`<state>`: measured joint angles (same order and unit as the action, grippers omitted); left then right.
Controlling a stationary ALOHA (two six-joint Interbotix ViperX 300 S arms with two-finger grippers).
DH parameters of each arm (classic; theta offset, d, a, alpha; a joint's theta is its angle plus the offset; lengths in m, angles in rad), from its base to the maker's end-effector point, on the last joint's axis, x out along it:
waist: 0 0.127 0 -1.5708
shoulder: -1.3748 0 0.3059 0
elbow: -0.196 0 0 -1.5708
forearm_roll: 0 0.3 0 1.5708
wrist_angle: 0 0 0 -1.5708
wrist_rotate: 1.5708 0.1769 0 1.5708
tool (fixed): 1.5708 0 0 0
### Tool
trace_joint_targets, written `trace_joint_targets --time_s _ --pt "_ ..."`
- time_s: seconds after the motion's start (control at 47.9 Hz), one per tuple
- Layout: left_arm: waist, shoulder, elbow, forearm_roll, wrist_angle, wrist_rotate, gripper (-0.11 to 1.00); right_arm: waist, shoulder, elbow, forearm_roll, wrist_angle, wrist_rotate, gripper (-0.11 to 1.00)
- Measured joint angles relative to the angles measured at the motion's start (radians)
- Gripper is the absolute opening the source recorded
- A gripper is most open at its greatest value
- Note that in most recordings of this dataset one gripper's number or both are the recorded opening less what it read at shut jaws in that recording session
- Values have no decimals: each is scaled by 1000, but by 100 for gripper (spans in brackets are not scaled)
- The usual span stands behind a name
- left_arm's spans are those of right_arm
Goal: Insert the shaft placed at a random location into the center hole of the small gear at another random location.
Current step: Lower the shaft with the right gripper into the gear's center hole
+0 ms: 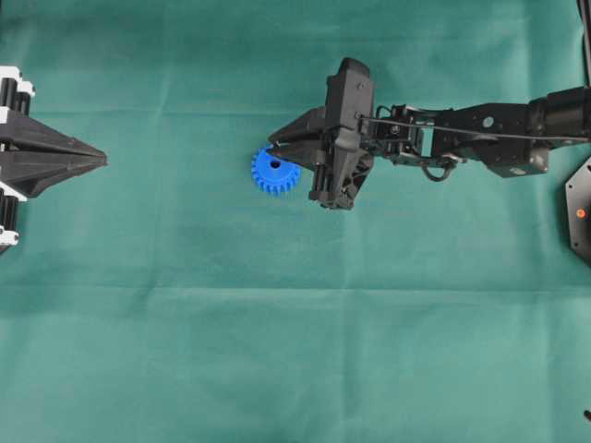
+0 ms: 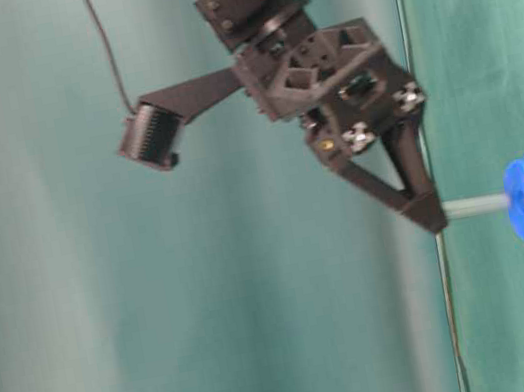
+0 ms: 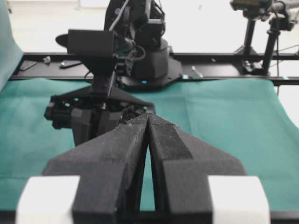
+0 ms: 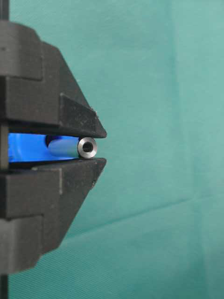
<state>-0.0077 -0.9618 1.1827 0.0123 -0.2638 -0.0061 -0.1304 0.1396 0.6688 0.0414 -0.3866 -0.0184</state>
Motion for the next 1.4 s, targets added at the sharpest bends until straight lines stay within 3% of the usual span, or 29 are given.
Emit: trace_joint_targets --time_s 0.48,1.4 --pt "0 -2 0 0 0 0 0 8 -25 -2 0 8 0 13" --pt "0 -2 0 0 0 0 0 11 63 -9 32 -3 2 13"
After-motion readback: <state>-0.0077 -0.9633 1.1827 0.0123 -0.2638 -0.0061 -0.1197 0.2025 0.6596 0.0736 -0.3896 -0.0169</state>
